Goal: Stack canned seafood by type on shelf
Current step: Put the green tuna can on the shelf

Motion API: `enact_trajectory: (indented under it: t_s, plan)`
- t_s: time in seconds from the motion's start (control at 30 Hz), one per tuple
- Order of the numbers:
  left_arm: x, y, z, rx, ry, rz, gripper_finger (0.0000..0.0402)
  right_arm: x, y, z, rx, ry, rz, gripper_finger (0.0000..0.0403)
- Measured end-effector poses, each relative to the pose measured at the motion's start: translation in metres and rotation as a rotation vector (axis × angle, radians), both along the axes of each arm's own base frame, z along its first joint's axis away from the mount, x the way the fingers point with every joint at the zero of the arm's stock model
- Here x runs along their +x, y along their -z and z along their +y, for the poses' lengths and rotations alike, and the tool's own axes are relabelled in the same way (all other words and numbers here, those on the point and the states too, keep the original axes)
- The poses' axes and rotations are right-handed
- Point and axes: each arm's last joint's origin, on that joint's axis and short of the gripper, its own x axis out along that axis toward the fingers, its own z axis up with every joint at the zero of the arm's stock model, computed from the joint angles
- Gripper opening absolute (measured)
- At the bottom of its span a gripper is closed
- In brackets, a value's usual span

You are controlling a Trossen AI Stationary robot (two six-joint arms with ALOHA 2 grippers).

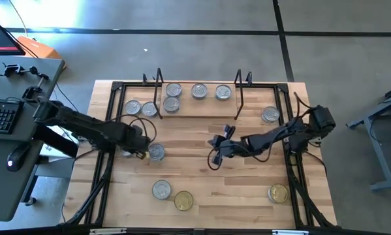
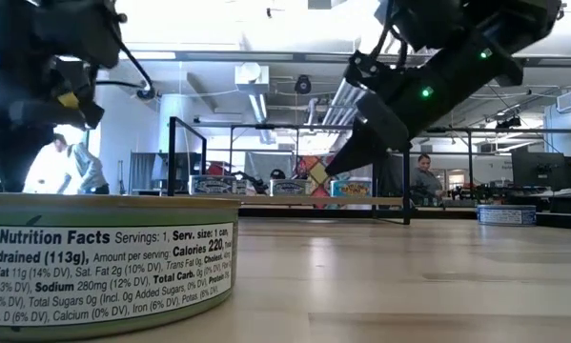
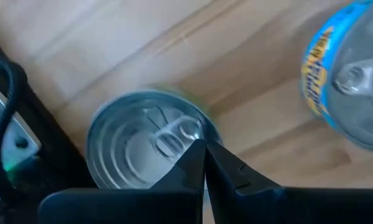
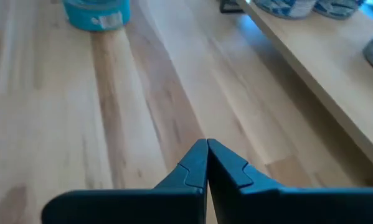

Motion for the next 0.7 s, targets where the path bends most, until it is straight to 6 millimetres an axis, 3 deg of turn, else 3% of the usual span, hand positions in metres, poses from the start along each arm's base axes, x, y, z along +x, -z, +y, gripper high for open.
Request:
enact_trajectory:
  t_s: [0.17,0.37,0.53,0.7]
  plan:
    - [0.014,0.008,0.002,0.022,0.072,-0.034,0.0001,0.0,0.0,0.005,0.004,-0.022,-0.012,0.0]
    - [0.047,0.011,0.0,0.068,0.238,-0.295,0.0,0.0,-0.002,0.007,0.004,-0.032,-0.026,0.0]
    - [0.075,-0.002,-0.005,0.196,0.458,-0.586,0.0,0.0,-0.002,0.007,0.005,-0.032,-0.034,0.0]
    - [0.09,-0.011,-0.006,0.258,0.571,-0.735,0.0,0.002,-0.004,0.008,0.015,-0.036,-0.061,0.0]
